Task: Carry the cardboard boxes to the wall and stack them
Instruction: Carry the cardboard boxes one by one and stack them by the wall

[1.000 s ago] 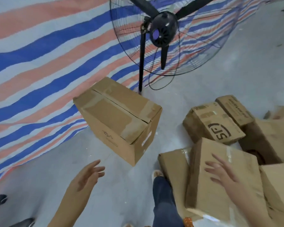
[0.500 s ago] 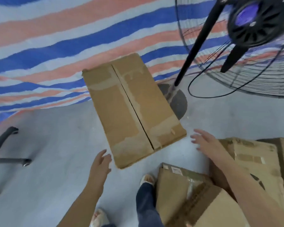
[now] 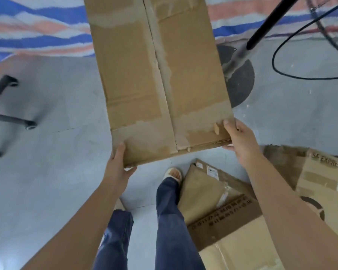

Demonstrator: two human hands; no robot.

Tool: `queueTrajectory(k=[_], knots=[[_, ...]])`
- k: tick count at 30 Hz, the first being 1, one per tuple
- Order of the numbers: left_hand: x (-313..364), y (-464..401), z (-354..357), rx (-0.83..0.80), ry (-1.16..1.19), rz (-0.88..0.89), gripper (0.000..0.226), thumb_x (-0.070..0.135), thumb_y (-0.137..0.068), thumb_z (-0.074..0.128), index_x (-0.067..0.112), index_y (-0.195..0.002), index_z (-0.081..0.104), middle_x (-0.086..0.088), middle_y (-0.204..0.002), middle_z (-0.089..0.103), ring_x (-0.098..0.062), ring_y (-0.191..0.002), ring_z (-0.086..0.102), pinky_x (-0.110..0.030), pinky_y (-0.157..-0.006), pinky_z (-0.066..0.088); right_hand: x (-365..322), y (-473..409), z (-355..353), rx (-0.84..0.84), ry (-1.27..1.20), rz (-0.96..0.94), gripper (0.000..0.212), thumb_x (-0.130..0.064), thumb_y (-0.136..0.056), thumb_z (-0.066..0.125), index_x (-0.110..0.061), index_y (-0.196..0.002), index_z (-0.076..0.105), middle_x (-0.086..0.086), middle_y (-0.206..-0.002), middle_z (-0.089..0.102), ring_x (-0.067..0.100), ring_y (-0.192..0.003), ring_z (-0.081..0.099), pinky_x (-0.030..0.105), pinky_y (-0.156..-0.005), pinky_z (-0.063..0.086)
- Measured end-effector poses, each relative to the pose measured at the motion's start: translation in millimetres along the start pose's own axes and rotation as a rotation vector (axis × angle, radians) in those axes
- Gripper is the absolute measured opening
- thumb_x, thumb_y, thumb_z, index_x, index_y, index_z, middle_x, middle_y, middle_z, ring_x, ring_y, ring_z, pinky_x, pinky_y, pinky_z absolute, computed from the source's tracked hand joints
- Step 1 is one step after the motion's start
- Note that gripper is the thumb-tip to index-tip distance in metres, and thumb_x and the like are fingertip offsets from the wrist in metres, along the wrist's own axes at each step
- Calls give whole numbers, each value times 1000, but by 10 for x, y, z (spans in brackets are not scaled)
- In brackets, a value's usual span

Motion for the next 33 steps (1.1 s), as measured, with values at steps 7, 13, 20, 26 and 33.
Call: queueTrajectory(k=[7, 13, 20, 26, 33], knots=[[772, 535, -524, 175, -2, 160, 57, 49, -93, 50, 20, -141, 38, 5, -134, 43, -15, -126, 39, -54, -108, 33, -487, 774, 350, -49, -101, -136, 33, -43, -91, 57, -33, -123, 61, -20, -114, 67, 1, -108, 60, 35, -100, 46], [1072, 922, -763, 250, 24, 156, 41, 53, -92, 49, 28, -124, 46, 5, -125, 46, -19, -112, 44, -48, -94, 40, -813, 1135, 572, -118, -129, 39, 79, -75, -65, 65, -40, -134, 48, -12, -142, 47, 17, -132, 42, 55, -111, 31], [1306, 841, -1050, 123, 127, -15, 68, 46, -84, 65, 24, -141, 34, 3, -153, 23, -31, -142, 19, -76, -90, 33, -1161, 1384, 855, -179, -122, 244, 64, -41, -89, 62, -31, -144, 33, -4, -158, 16, 36, -145, 13, 77, -92, 32], [1224, 967, -1510, 120, 133, 16, 64, 43, -86, 62, 20, -138, 34, 1, -150, 26, -33, -140, 21, -75, -92, 34, -999, 1813, 1117, -138, -105, 192, 58, -38, -90, 59, -31, -143, 34, -3, -155, 22, 37, -143, 17, 76, -91, 35], [1038, 1426, -2853, 147, 155, 155, 62, 43, -87, 62, 19, -138, 37, 0, -148, 28, -30, -137, 26, -71, -92, 39, -447, 2963, 1717, -192, -129, 14, 36, -41, -91, 58, -39, -124, 44, -11, -142, 34, 30, -141, 24, 70, -88, 43]])
Point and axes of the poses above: each hand's wrist, its own y-axis away from the middle knuckle, its own z-axis out of the palm, x = y × z, the point moved 1 cm from there along -y, towards the middle knuckle
